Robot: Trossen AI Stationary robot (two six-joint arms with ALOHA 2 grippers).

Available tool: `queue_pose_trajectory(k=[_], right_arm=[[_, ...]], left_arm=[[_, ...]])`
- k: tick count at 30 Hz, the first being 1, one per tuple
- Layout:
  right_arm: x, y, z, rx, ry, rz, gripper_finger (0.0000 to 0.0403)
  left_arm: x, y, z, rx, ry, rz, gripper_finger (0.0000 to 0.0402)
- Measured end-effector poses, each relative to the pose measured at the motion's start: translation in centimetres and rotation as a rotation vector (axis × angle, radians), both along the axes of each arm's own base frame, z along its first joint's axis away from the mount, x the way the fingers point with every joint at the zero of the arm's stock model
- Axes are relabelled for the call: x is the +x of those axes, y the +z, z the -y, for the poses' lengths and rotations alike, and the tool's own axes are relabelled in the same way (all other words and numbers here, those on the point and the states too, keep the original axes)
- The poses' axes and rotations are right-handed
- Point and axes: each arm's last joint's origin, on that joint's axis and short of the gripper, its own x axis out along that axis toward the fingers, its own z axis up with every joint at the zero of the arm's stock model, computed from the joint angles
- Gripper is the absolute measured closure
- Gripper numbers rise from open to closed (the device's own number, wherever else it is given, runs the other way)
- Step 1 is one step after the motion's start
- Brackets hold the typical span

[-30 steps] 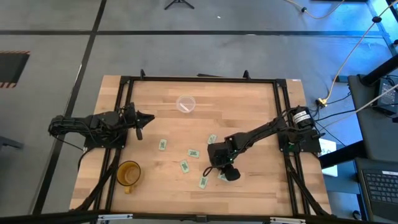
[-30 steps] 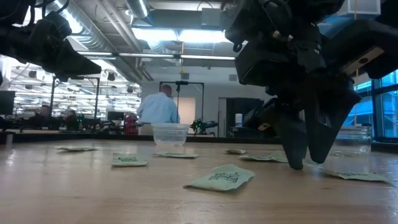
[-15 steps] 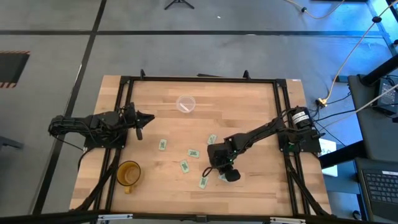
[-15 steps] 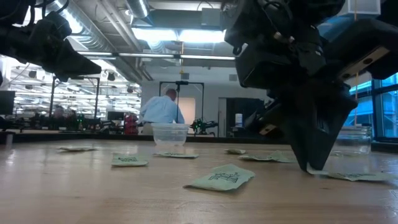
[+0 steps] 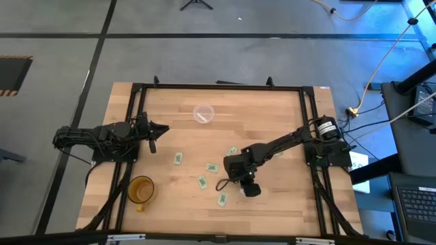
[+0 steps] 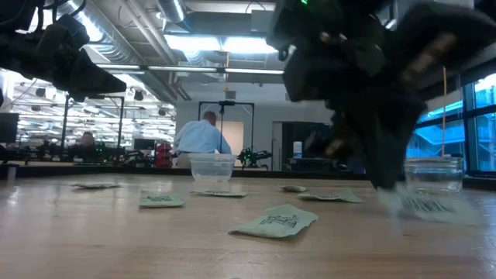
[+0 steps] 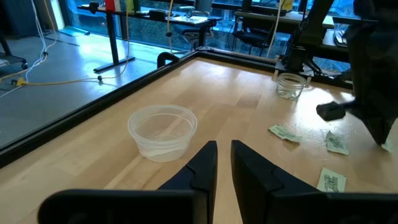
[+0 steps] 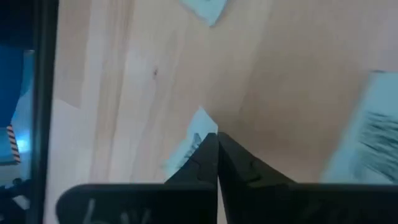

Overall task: Pick and place Stevia / Truvia into bins
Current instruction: Put the stevia packet into the transparent container

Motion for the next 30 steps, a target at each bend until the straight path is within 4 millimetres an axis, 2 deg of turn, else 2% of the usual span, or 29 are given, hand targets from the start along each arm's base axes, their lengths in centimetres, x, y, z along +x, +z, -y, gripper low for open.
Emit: queue_pose_trajectory(k=[4, 9, 12, 16, 21, 26, 30], right_arm=[[0.8, 2.5, 0.8, -0.017, -0.025, -0.061, 0.0401], [1.4, 7.5, 2.4, -0.004, -0.093, -0.02, 0.0401], [0.6, 10.8, 3.7, -0.018, -0.164, 0.046, 0.0402], [-2.2, 14.8, 5.3, -0.074, -0.272, 0.088, 0.0402], [-6.9, 18.9, 7.3, -0.236, -0.481, 0.087, 0.0403], [-10.8, 21.4, 9.0, -0.257, -0.625, 0.066, 0.0403], [-13.4, 22.3, 10.4, -0.262, -0.677, 0.064, 0.0403]], left_arm=[[0.0, 0.0, 0.0, 0.0, 0.0, 0.0, 0.0362], [0.0, 0.0, 0.0, -0.016, 0.0, 0.006, 0.0359], [0.0, 0.0, 0.0, -0.016, 0.0, 0.006, 0.0359], [0.0, 0.0, 0.0, -0.016, 0.0, 0.006, 0.0362], [0.0, 0.0, 0.0, -0.012, 0.019, 0.008, 0.0359], [0.0, 0.0, -0.1, -0.009, 0.035, 0.008, 0.0361], [0.0, 0.0, -0.1, -0.009, 0.035, 0.008, 0.0361]])
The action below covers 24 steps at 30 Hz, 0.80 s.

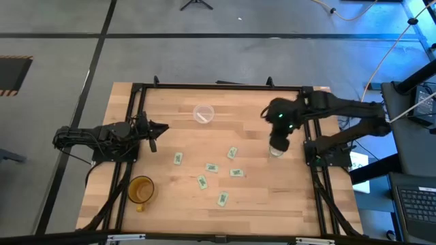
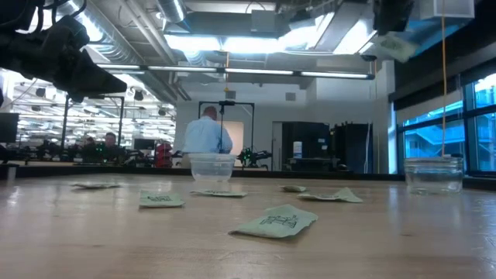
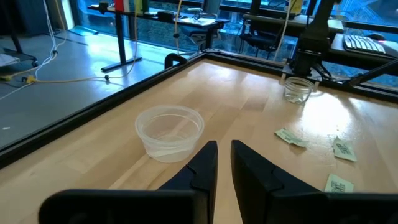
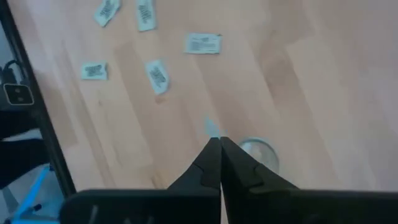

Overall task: Pick and place Stevia / Truvia into bins
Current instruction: Put the stevia packet into the transparent container

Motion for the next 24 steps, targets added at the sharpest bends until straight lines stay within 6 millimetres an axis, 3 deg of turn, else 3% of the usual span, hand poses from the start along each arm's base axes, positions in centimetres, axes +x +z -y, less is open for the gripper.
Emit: queue_pose_trajectory(k=[3, 7, 11, 17, 24], right_arm=[[-1.8, -0.6, 0.8, -0.007, -0.03, 0.014, 0.0403], [-3.4, -3.3, 1.3, 0.031, -0.052, 0.045, 0.0403], [-3.5, -6.7, 1.4, 0.105, -0.065, 0.1, 0.0403], [-4.3, -11.5, 1.8, 0.13, -0.126, -0.034, 0.0403], [-4.4, -14.5, 2.0, 0.156, -0.129, -0.018, 0.0403]], left_arm=[[0.0, 0.0, 0.0, 0.0, 0.0, 0.0, 0.0359], [0.0, 0.0, 0.0, 0.0, 0.0, 0.0, 0.036], [0.0, 0.0, 0.0, 0.001, 0.005, 0.0, 0.0362], [-0.1, 0.0, -0.1, 0.01, 0.052, 0.0, 0.0359], [-0.1, 0.0, -0.2, 0.012, 0.061, 0.0, 0.0362]])
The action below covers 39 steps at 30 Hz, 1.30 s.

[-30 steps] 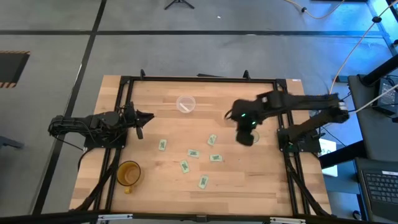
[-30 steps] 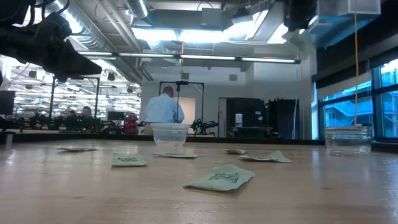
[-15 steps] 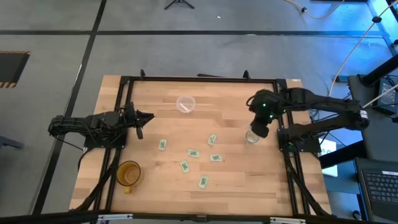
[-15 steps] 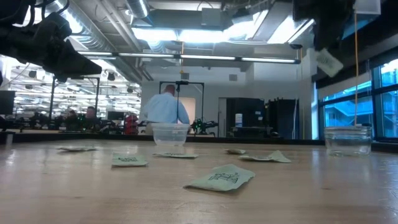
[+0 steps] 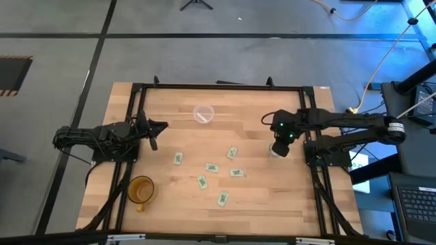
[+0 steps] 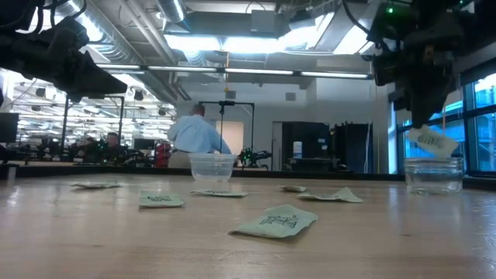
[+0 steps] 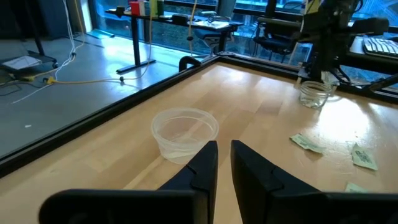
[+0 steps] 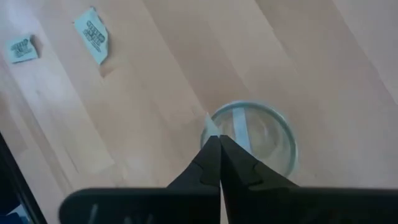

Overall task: Pick and place Stevia / Truvia into bins
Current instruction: Put the stevia packet into the transparent container

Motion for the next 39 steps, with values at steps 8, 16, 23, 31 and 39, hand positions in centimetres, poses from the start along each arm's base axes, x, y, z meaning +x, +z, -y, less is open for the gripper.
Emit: queue_pose_trajectory(k=[8, 16, 23, 31, 39], right_arm=[[-0.1, -1.2, 0.0, -0.009, 0.022, 0.007, 0.0403], [-0.9, -3.3, -0.2, -0.004, 0.016, -0.048, 0.0403], [-1.1, -4.4, -0.2, -0.005, 0.013, -0.04, 0.0403], [-1.1, -4.4, 0.0, -0.06, 0.004, -0.041, 0.0403], [-1.1, -4.4, 0.0, -0.086, 0.023, -0.039, 0.0388]], left_arm=[[0.0, 0.0, 0.0, 0.0, 0.0, 0.0, 0.0359], [0.0, 0.0, 0.0, 0.003, 0.016, 0.0, 0.0363], [0.0, 0.0, 0.0, 0.003, 0.016, 0.0, 0.0361], [0.0, 0.0, 0.0, 0.003, 0.018, 0.0, 0.0364], [0.0, 0.0, 0.0, 0.001, 0.018, 0.001, 0.0363]])
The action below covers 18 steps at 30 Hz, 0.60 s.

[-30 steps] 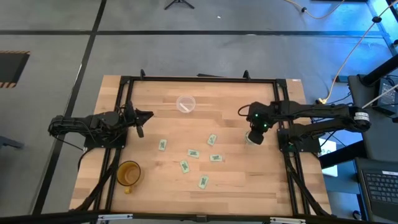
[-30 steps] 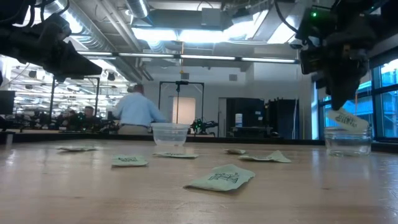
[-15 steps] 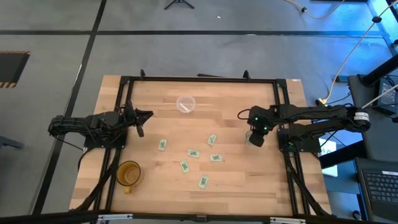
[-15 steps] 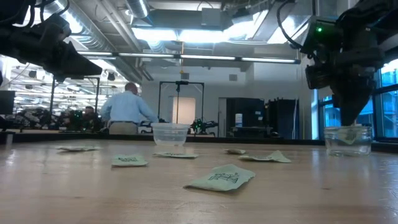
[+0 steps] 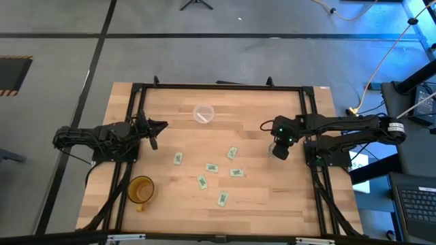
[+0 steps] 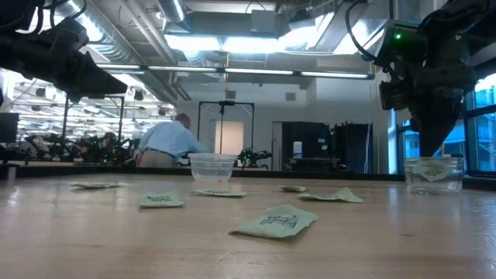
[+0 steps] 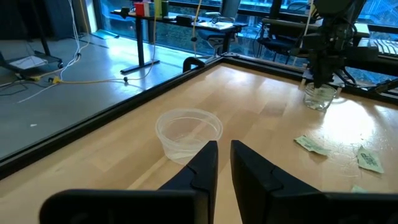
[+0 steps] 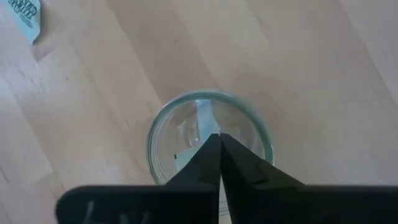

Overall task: Pick and place Stevia / Truvia into bins
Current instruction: Put the stevia packet into the transparent container

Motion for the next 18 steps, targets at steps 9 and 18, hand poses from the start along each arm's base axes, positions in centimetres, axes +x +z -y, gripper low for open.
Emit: queue_pose_trajectory(k=[9, 18], right_arm=[[0.06, 0.02, 0.01, -0.001, -0.004, 0.006, 0.0378], [0.09, 0.19, -0.06, 0.025, 0.007, 0.008, 0.0371]], left_arm=[[0.0, 0.0, 0.0, 0.0, 0.0, 0.0, 0.0363], [0.0, 0.01, 0.0, 0.001, 0.0, 0.0, 0.0361]])
